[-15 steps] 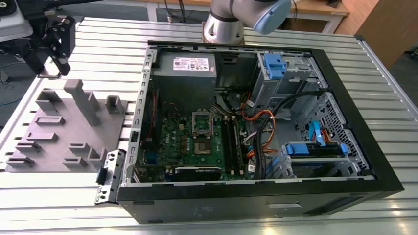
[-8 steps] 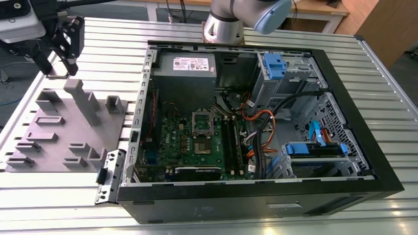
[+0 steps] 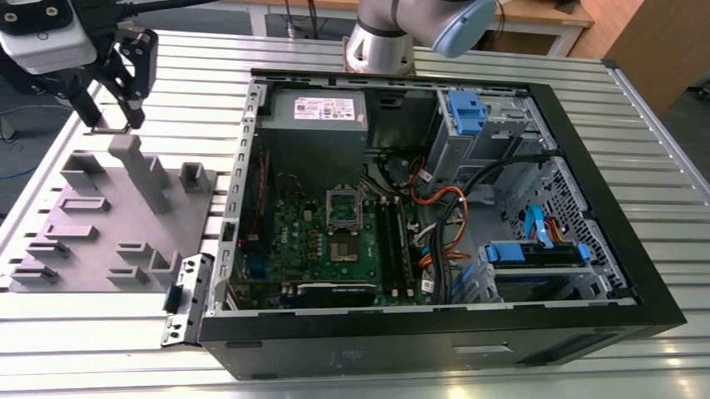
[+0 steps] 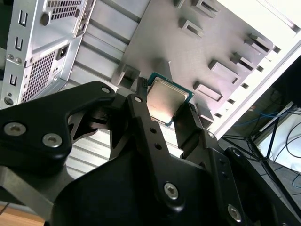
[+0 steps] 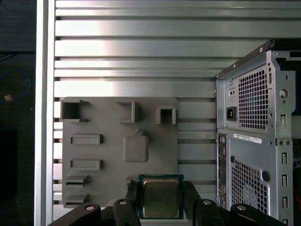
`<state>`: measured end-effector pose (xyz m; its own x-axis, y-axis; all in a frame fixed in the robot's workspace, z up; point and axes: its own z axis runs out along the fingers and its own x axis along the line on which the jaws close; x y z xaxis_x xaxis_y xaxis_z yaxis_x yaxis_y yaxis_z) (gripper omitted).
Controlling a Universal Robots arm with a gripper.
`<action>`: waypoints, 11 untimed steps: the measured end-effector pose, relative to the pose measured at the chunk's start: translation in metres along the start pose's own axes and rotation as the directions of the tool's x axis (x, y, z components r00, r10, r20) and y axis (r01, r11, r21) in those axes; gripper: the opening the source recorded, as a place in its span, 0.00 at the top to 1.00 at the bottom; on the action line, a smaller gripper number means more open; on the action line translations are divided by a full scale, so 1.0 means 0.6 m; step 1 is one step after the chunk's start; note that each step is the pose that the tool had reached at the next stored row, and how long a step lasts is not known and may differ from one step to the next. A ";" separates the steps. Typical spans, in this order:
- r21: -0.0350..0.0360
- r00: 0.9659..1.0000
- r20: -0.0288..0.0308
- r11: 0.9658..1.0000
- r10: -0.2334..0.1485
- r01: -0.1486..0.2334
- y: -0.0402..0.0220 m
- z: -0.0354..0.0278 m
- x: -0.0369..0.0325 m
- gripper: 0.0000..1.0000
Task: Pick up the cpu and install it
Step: 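Pick up the cpu and move it towards the insertion slot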
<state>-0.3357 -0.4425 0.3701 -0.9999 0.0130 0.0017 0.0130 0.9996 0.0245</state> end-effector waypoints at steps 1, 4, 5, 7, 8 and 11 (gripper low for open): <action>0.000 1.000 0.000 1.000 0.000 0.000 0.000 0.000 -0.002 0.53; 0.000 1.000 0.000 1.000 0.000 0.000 0.000 0.000 -0.009 0.53; 0.000 1.000 0.000 1.000 0.000 0.000 0.000 0.000 -0.011 0.53; 0.000 1.000 0.000 1.000 0.000 0.000 0.000 0.000 -0.015 0.53; 0.000 1.000 0.000 1.000 0.000 0.000 0.000 0.000 -0.017 0.53; 0.000 1.000 0.000 1.000 0.000 0.000 0.000 0.000 -0.024 0.53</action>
<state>-0.3213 -0.4424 0.3701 -0.9999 0.0129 0.0017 0.0130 0.9996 0.0245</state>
